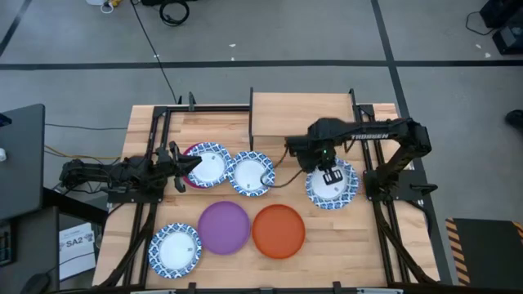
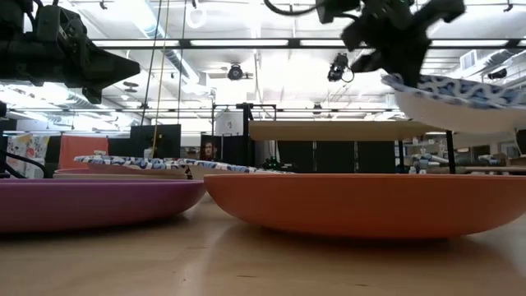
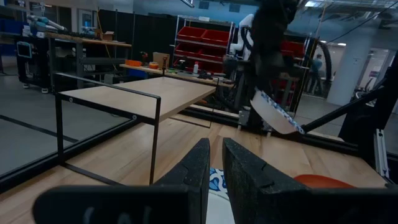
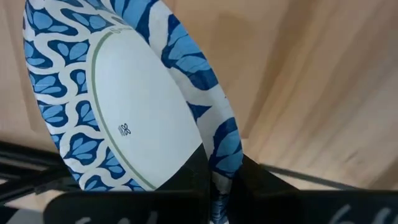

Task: Place and stack plates onto a shelf
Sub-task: Put the white patterned bowl on the shelf

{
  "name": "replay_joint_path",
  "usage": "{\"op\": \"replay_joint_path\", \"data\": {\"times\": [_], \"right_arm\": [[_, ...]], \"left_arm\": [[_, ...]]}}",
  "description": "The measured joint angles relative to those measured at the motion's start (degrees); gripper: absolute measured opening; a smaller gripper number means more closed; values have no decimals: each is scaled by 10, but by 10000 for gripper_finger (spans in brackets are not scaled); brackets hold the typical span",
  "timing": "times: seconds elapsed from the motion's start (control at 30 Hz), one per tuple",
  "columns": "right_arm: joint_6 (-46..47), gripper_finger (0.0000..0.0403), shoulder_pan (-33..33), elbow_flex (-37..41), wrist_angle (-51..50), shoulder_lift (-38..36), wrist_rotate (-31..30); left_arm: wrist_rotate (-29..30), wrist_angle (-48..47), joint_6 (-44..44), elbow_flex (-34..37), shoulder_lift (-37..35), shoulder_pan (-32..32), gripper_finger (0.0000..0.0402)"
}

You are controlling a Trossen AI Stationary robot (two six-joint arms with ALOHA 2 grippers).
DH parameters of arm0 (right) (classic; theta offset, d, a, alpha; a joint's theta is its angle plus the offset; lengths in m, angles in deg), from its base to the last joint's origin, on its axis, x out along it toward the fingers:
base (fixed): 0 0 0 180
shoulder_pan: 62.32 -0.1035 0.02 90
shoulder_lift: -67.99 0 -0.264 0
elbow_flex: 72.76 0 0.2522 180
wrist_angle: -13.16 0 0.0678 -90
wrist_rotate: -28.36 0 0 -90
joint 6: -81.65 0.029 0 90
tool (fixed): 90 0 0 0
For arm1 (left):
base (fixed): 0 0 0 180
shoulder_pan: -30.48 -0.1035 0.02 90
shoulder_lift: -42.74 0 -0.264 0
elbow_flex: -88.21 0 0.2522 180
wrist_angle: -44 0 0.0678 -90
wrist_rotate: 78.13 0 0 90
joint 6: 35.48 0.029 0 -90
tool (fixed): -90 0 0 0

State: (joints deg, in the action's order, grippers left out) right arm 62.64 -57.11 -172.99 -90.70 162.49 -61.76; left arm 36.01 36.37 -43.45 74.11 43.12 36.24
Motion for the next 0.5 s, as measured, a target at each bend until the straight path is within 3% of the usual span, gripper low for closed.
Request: {"op": "replay_joint_path", "data": {"times": [0.27,0.5], "right_arm": [[-22,28,92,-73,1,-31,-3],[-35,28,209,-87,1,-91,-20]], "left_arm": [[0,0,0,0,0,0,48],[0,0,0,0,0,0,48]]}}
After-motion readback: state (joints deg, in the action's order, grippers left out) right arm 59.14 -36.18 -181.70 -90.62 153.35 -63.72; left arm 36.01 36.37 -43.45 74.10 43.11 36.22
